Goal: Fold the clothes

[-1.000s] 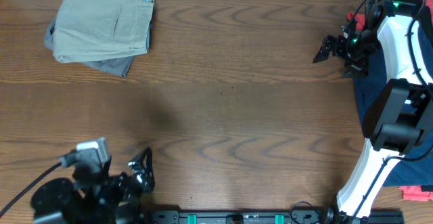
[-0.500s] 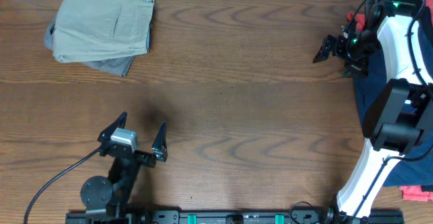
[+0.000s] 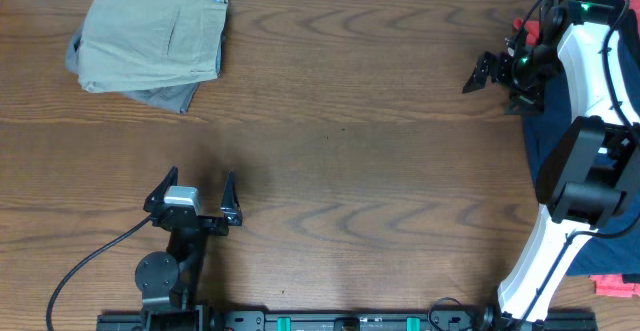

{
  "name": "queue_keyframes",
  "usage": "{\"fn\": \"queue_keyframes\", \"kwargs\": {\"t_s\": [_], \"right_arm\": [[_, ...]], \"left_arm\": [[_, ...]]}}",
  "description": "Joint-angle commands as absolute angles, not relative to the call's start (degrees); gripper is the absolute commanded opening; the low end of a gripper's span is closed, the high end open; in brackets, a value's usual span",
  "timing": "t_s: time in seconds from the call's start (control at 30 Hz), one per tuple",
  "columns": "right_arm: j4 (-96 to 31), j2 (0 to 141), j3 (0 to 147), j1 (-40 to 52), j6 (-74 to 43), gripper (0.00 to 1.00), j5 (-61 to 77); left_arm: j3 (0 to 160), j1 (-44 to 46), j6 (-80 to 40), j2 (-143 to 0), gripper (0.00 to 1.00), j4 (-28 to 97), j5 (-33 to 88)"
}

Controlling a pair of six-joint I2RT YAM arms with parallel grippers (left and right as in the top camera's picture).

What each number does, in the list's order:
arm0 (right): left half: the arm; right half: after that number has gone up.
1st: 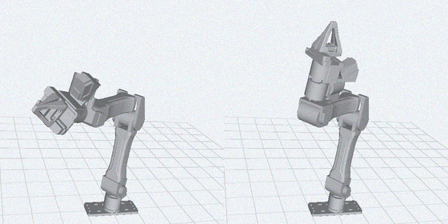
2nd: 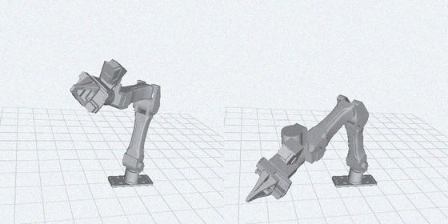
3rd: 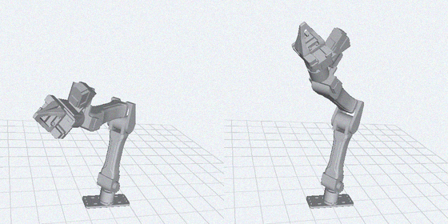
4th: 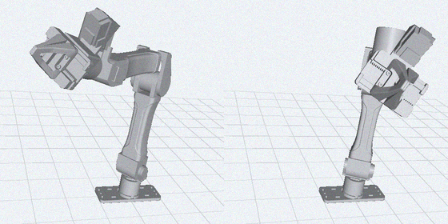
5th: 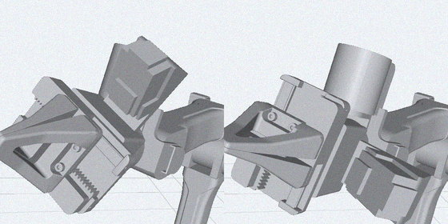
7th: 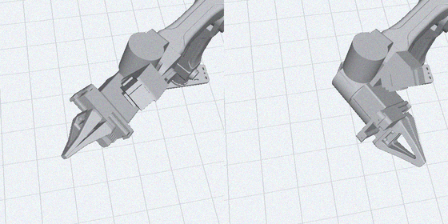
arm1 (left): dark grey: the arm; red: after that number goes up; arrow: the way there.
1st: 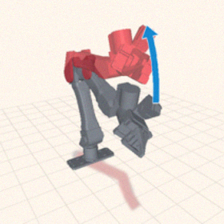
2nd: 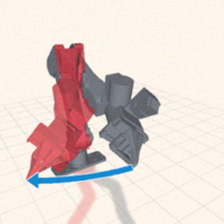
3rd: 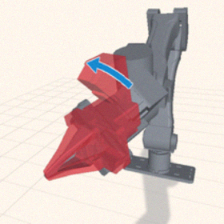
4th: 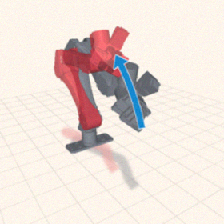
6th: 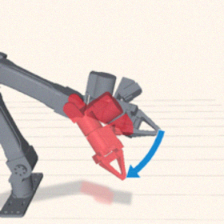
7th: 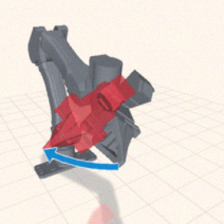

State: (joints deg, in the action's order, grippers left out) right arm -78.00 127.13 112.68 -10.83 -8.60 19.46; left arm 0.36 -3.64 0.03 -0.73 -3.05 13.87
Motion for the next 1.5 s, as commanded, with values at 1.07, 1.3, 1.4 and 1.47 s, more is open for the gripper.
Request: {"fn": "queue_keyframes", "kwargs": {"t_s": [1.07,1.3,1.4,1.47], "right_arm": [[-77.95,127.31,112.77,-10.83,-9.17,0.99,19.49],[-77.97,125.80,112.77,-10.59,-9.17,0.99,19.46],[-77.95,122.37,112.77,-9.69,-9.15,0.99,19.46],[-77.95,119.28,112.77,-8.99,-9.17,0.99,19.46]], "left_arm": [[0.23,-3.42,0.40,-0.60,0.98,2.96,11.27],[0.23,-3.42,0.40,-0.60,0.98,2.96,11.27],[0.23,-3.42,0.40,-0.60,0.98,2.96,11.27],[0.23,-3.42,0.40,-0.60,0.98,2.96,11.27]]}}
